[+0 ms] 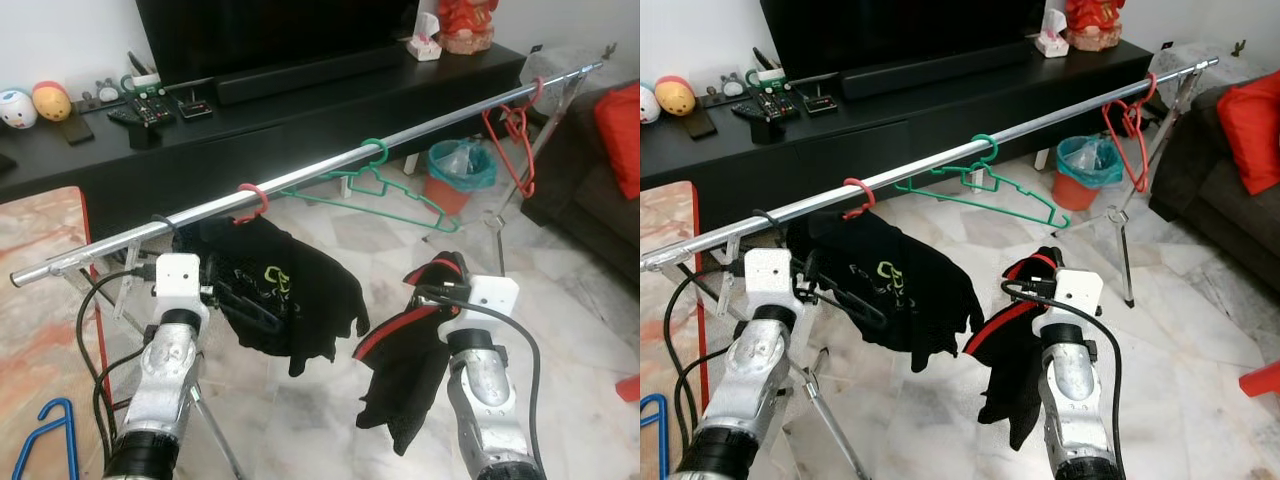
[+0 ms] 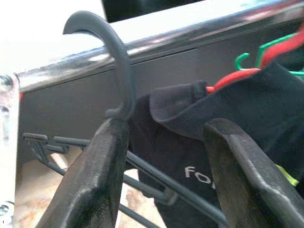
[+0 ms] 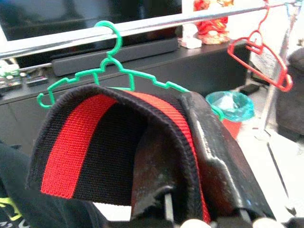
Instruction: Hang hanger
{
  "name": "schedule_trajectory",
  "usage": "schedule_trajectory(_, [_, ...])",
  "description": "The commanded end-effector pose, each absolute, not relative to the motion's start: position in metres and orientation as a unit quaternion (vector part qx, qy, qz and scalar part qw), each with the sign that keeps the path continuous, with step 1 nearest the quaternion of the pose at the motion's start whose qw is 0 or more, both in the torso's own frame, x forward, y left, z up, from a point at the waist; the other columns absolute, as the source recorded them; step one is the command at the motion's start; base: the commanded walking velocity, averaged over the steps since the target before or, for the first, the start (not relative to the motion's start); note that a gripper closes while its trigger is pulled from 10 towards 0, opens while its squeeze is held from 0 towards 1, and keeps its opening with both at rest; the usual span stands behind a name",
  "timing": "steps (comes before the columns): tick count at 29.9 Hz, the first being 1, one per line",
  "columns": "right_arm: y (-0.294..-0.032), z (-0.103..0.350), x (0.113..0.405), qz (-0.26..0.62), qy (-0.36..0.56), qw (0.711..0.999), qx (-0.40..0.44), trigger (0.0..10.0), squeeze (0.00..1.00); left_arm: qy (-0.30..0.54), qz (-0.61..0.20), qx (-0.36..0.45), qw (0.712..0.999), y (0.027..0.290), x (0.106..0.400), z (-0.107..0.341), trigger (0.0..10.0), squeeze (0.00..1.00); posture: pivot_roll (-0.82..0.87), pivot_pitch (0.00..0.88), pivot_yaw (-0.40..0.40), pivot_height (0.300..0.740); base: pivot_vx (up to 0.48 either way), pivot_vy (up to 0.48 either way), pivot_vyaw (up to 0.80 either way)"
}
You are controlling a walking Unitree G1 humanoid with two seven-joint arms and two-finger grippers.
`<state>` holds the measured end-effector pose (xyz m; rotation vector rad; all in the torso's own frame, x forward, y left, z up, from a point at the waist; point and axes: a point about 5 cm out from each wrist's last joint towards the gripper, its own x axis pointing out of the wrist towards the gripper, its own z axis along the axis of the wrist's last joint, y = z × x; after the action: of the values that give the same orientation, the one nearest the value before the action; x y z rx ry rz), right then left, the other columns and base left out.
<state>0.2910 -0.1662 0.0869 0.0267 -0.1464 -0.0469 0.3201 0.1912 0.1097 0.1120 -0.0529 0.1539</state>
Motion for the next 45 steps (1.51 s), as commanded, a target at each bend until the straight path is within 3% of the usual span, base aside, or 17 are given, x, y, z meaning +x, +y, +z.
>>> schedule_trajectory(1, [-0.166,0.090,0.292,-0.025,-0.079,0.996,0.013,10.0,0.00,-0.010,0.101,0.051,0.994,0.196,0.322,0.107,10.0,1.00,0.02,0.083,0.004,0.740,0.000,0.000,0.00])
schedule_trajectory(13, [-0.165,0.089,0.292,-0.022,-0.076,0.997,0.013,10.0,0.00,0.038,0.136,0.049,0.989,0.190,0.338,0.114,10.0,1.00,0.02,0.086,0.002,0.740,0.000,0.000,0.00])
schedule_trajectory(14, [-0.165,0.089,0.292,-0.021,-0.075,0.997,0.013,10.0,0.00,0.040,0.130,0.039,0.990,0.184,0.344,0.119,10.0,0.00,0.02,0.086,0.002,0.740,0.000,0.000,0.00])
schedule_trajectory(19, [-0.165,0.089,0.292,-0.020,-0.074,0.997,0.014,10.0,0.00,0.051,0.131,0.030,0.990,0.172,0.357,0.128,10.0,0.00,0.02,0.086,0.005,0.740,0.000,0.000,0.00])
schedule_trajectory(35, [-0.163,0.087,0.291,-0.018,-0.069,0.997,0.015,10.0,0.00,0.104,0.206,0.088,0.969,0.182,0.356,0.131,10.0,0.00,0.03,0.088,0.008,0.740,0.000,0.000,0.00])
schedule_trajectory(36, [-0.163,0.086,0.291,-0.018,-0.068,0.997,0.016,10.0,0.00,0.103,0.206,0.086,0.969,0.182,0.356,0.132,9.0,0.00,0.03,0.086,0.008,0.740,0.000,0.000,0.00])
schedule_trajectory(37, [-0.163,0.086,0.291,-0.018,-0.068,0.997,0.016,10.0,0.00,0.103,0.206,0.085,0.970,0.182,0.356,0.132,9.0,0.00,0.03,0.086,0.008,0.740,0.000,0.000,0.00])
schedule_trajectory(38, [-0.163,0.086,0.291,-0.018,-0.068,0.997,0.016,10.0,0.00,0.100,0.205,0.084,0.970,0.182,0.356,0.132,0.0,0.00,0.03,0.086,0.008,0.740,0.000,0.000,0.00])
schedule_trajectory(45, [-0.163,0.086,0.291,-0.019,-0.068,0.997,0.015,10.0,0.00,0.100,0.206,0.091,0.969,0.185,0.355,0.131,0.0,0.00,0.02,0.086,0.006,0.740,0.000,0.000,0.00])
